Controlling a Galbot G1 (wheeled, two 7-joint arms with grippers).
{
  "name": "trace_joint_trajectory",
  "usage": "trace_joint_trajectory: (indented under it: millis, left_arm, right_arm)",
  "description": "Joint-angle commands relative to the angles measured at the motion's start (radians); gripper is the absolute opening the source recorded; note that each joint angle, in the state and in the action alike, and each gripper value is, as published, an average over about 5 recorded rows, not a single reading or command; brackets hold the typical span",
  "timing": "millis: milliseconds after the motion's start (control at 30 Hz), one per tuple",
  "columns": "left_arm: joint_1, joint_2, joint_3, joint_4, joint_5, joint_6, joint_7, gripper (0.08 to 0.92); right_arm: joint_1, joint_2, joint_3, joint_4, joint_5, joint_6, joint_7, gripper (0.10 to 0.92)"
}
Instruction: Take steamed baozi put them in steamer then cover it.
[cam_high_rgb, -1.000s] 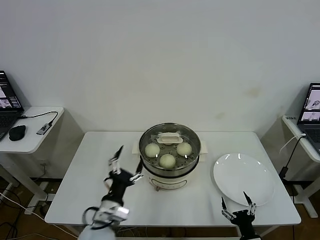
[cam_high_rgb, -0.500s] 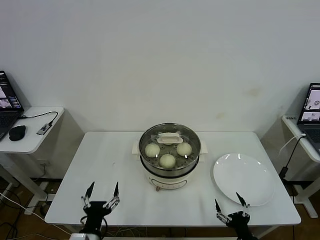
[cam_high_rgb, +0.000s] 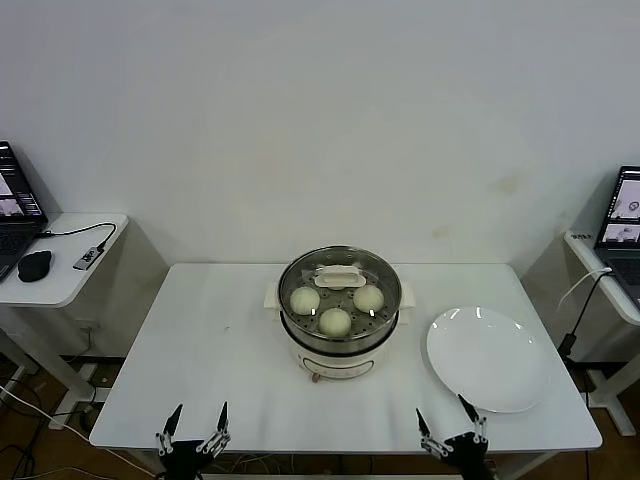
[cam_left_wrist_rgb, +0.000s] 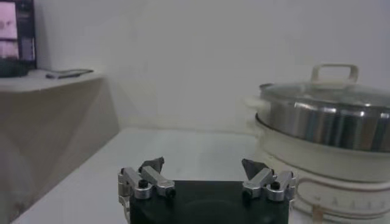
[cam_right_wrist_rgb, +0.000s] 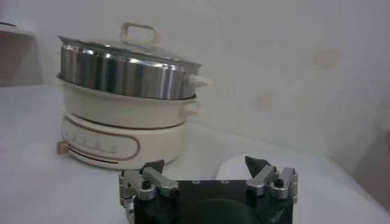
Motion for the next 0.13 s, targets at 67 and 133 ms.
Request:
trace_joint_trajectory:
  millis: [67,133]
  left_arm:
    - [0.030,-0.020,-0.012,0.046,0.005,-0.019,0.045,0.823]
    - [0.030,-0.022,-0.012,0.044,0.006,-0.018,0.046,0.823]
  right_arm:
    - [-0.015,-0.009,-0.018,0.022,0.021,-0.021,0.005,0.823]
    - [-0.017,-0.009,-0.019,0.025,0.020,-0.021,0.006,0.823]
